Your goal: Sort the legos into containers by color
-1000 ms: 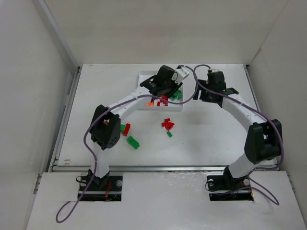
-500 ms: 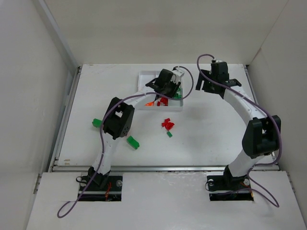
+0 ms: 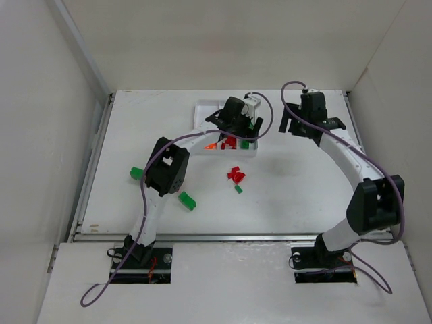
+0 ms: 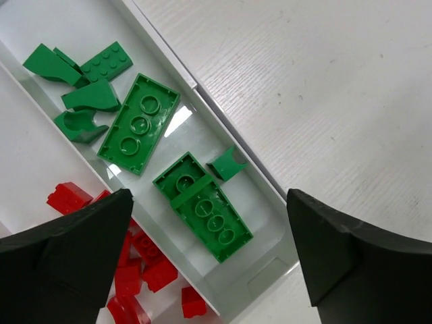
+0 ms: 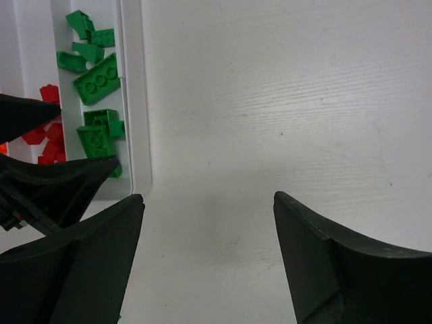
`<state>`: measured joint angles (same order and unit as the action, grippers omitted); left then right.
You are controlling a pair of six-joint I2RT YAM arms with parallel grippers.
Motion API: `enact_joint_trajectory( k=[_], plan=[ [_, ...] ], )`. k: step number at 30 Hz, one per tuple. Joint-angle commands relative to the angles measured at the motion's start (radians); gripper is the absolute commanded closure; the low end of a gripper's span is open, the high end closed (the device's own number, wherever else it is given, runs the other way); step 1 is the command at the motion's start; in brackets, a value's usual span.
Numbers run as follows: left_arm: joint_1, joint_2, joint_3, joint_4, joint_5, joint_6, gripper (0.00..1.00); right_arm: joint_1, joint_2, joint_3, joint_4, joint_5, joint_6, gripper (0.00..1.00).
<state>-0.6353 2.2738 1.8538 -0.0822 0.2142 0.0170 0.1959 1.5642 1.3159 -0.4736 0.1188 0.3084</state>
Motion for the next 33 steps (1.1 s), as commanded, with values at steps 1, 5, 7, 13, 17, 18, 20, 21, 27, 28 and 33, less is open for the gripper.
enact_joint_trajectory(
  k=[1, 5, 7, 13, 17, 18, 20, 21, 27, 28, 33],
  plan=[
    [0.005, -0.088, 0.041, -0.034, 0.016, -0.04, 0.0, 0.0, -0.095, -0.014, 0.012, 0.027, -0.02, 0.17],
    [0.026, -0.163, 0.091, -0.097, -0.038, -0.04, 0.0, 0.092, -0.139, -0.035, 0.035, 0.044, -0.089, 0.15],
    [0.063, -0.239, 0.091, -0.134, -0.077, -0.031, 0.0, 0.169, -0.148, -0.035, 0.035, 0.093, -0.089, 0.14],
    [0.189, -0.52, -0.22, -0.163, -0.295, -0.084, 0.0, 0.282, -0.027, -0.044, 0.015, -0.129, -0.107, 0.12],
    [0.282, -0.638, -0.425, -0.198, -0.397, -0.147, 0.0, 0.423, 0.06, -0.024, -0.022, -0.059, -0.147, 0.12],
    [0.311, -0.654, -0.451, -0.199, -0.407, -0.164, 0.0, 0.438, 0.092, -0.014, -0.022, -0.059, -0.158, 0.12],
    [0.339, -0.709, -0.546, -0.199, -0.407, -0.178, 0.0, 0.447, 0.125, -0.001, -0.013, -0.108, -0.158, 0.12],
    [0.353, -0.732, -0.58, -0.142, -0.407, -0.16, 0.0, 0.447, 0.16, 0.009, -0.004, -0.126, -0.158, 0.12],
    [0.353, -0.803, -0.624, -0.117, -0.463, -0.114, 0.0, 0.447, 0.312, 0.115, -0.042, -0.191, -0.157, 0.18],
    [0.353, -0.815, -0.633, -0.117, -0.463, -0.114, 0.0, 0.447, 0.339, 0.124, -0.042, -0.176, -0.146, 0.19],
    [0.375, -0.824, -0.653, -0.108, -0.417, -0.114, 0.0, 0.447, 0.391, 0.134, -0.03, -0.114, -0.101, 0.19]
  ],
)
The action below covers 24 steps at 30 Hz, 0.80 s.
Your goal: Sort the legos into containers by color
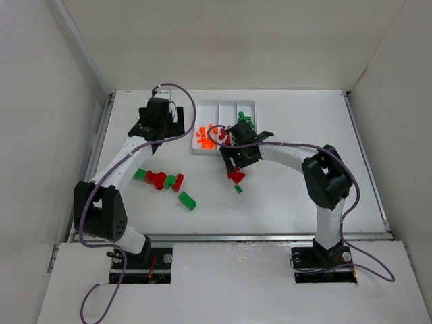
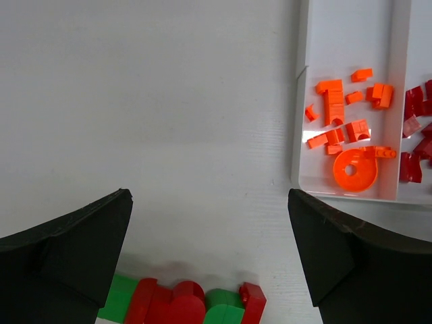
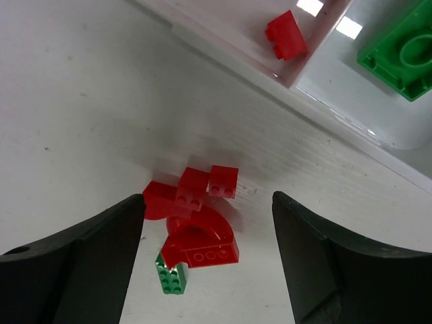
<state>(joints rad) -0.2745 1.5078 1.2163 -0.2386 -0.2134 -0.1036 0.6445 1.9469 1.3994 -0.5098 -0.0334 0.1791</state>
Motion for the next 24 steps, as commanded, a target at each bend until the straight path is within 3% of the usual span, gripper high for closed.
enact_joint_trajectory(
  k=[1, 15, 24],
  plan=[
    [0.014, -0.058, -0.015, 0.048, 0.02, 0.007, 0.0, -0.002, 0.02, 0.05, 0.007, 0.05, 0.037, 0.19],
    [0.024, -0.058, -0.026, 0.058, 0.043, 0.007, 0.0, -0.002, 0.046, 0.012, 0.017, 0.027, 0.06, 0.47],
    [0.024, -0.067, -0.044, 0.058, 0.043, 0.007, 0.0, -0.002, 0.06, 0.027, 0.04, 0.023, 0.062, 0.48]
  ],
)
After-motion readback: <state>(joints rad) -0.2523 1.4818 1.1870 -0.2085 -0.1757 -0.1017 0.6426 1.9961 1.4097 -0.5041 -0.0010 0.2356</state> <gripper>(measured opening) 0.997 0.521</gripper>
